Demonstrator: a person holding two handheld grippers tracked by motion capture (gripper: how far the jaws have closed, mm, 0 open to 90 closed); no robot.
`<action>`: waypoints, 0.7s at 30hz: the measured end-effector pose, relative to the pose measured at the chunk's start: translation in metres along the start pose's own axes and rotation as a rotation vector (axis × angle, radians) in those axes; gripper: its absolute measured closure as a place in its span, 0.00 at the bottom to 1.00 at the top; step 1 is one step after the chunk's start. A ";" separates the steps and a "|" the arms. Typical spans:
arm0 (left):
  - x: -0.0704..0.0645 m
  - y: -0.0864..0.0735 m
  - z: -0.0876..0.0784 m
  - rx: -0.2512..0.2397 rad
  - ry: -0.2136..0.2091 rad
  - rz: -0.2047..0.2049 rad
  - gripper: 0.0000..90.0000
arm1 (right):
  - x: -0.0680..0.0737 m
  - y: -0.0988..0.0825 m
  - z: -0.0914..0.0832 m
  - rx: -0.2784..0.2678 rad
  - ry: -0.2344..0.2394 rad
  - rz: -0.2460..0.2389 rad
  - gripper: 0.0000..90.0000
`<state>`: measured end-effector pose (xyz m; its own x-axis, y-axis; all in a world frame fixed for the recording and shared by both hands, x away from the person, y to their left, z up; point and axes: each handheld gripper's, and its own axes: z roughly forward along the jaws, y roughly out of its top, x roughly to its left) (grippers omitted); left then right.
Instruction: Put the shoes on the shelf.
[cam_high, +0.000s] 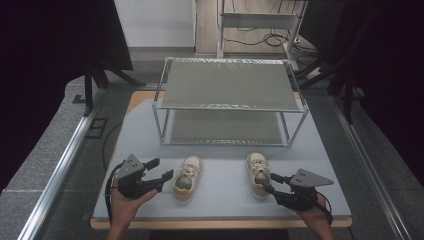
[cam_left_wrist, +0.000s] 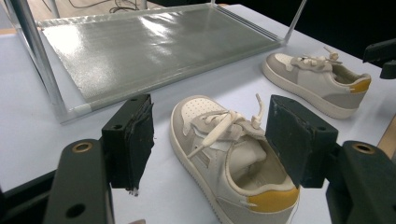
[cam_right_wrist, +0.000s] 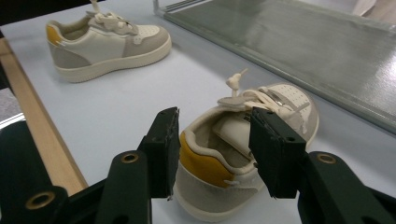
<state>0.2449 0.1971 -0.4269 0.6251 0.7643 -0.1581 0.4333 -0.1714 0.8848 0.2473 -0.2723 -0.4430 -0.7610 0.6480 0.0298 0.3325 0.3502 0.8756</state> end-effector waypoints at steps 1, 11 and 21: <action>0.000 0.000 0.000 0.003 -0.003 0.002 0.36 | 0.000 0.000 0.000 -0.002 0.007 -0.004 0.58; -0.011 0.015 0.005 0.072 -0.093 0.140 0.37 | -0.006 0.021 0.003 0.036 0.104 -0.087 0.57; -0.016 0.016 0.016 0.213 -0.258 0.298 0.46 | -0.001 0.037 0.017 0.188 0.192 -0.177 0.57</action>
<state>0.2520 0.1723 -0.4166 0.8729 0.4864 -0.0380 0.3168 -0.5059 0.8023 0.2700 -0.2486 -0.4185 -0.9014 0.4329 -0.0090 0.2692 0.5767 0.7713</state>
